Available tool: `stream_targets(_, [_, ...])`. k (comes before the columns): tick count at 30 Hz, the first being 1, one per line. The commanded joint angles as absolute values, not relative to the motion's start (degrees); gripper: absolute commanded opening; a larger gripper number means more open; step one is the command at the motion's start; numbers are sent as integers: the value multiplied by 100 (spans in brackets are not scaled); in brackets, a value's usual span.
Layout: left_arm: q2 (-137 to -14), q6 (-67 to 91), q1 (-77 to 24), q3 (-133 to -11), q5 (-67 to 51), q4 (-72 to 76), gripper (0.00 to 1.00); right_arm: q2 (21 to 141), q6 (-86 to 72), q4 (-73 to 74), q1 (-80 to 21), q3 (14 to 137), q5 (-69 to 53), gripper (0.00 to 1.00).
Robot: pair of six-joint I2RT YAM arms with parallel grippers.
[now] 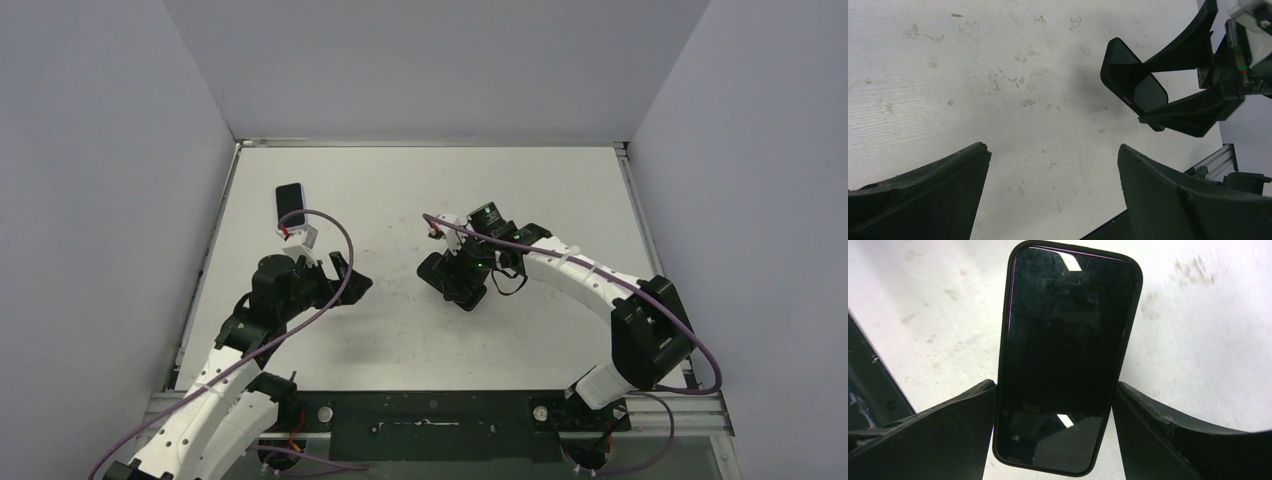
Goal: Take the phone out of the phone case
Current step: Pick up the phone at the center of the board.
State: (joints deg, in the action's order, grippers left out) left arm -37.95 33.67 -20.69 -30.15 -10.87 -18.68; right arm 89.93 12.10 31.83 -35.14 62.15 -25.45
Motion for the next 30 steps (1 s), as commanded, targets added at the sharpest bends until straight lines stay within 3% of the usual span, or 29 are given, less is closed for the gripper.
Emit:
stream_targets(1, [-4182, 3477, -2083, -3473, -1849, -1728, 97, 8381, 2181, 2405, -3749, 6138, -3587, 0])
stream_targets(9, [-5237, 3302, -2040, -3805, -3184, -1216, 97, 7601, 3168, 1858, -4163, 5578, -4034, 0])
stream_targets(18, [-6256, 3657, -2038, -3981, -4889, -98, 96, 7581, 3760, 2128, -4495, 5866, -3927, 0])
stream_targets(30, [-7045, 3953, -2103, -3837, -5836, 619, 69, 7805, 4521, 2444, -5000, 6352, -3460, 0])
